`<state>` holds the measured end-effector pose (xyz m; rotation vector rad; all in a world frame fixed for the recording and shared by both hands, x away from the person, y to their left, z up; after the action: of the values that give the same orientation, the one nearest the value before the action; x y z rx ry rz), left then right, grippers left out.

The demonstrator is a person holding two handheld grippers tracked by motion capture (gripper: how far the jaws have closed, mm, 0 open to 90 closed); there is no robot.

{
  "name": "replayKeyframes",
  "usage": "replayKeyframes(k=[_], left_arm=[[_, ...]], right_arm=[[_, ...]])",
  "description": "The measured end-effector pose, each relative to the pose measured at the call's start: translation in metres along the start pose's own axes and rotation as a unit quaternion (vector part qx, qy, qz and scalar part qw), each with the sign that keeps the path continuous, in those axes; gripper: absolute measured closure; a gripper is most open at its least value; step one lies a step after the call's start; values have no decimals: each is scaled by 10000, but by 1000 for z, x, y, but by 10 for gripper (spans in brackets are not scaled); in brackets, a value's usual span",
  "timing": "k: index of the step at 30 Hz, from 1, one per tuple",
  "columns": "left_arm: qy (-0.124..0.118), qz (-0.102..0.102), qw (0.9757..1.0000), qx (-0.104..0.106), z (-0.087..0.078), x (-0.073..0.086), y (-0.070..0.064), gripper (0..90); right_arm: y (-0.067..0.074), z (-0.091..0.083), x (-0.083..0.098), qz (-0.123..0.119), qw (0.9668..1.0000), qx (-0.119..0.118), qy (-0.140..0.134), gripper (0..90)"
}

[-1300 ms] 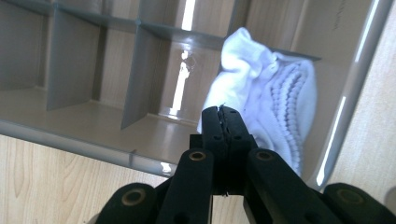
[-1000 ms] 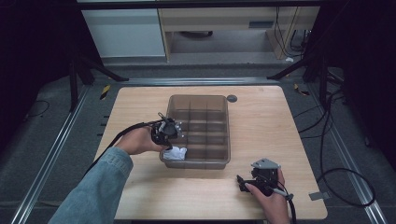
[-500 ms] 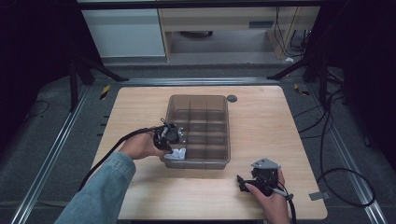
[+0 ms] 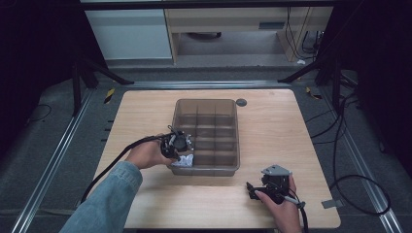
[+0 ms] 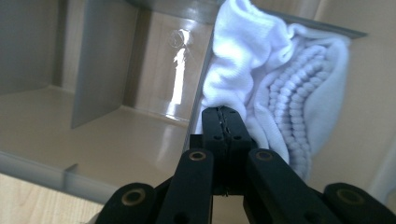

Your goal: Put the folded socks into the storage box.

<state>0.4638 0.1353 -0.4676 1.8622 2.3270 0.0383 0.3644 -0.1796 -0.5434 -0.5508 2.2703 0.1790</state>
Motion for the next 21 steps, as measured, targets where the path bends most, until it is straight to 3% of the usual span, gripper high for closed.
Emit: replayKeyframes(k=[2,4,9,15,21], left_arm=[[-42,1,10000,8,-4,-2,-1,897],[-321,-30,9994,84,-13,-7,-3,894],[-449,-35,9990,51,-15,-16,-6,892],[-484,-38,9988,86,-3,-26,-10,895],[-322,33,9995,42,4,-26,-10,896]], right_arm=[[0,0,0,1,10000,1,0,4],[0,0,0,-2,10000,1,0,4],[0,0,0,-2,10000,0,0,4],[0,0,0,-2,10000,-1,-1,4],[0,0,0,-1,10000,-1,0,4]])
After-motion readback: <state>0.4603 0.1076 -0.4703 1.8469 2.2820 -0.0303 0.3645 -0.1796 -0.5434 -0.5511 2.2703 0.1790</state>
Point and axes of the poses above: each handheld gripper's, and its own axes: z roughly forward along the jaws, x roughly out of its underside, y roughly to its left, the point moved 4 cm from there along z, roughly forward along the jaws, and after that the axes turned 3 degrees about -z, right-handed, at the moved point
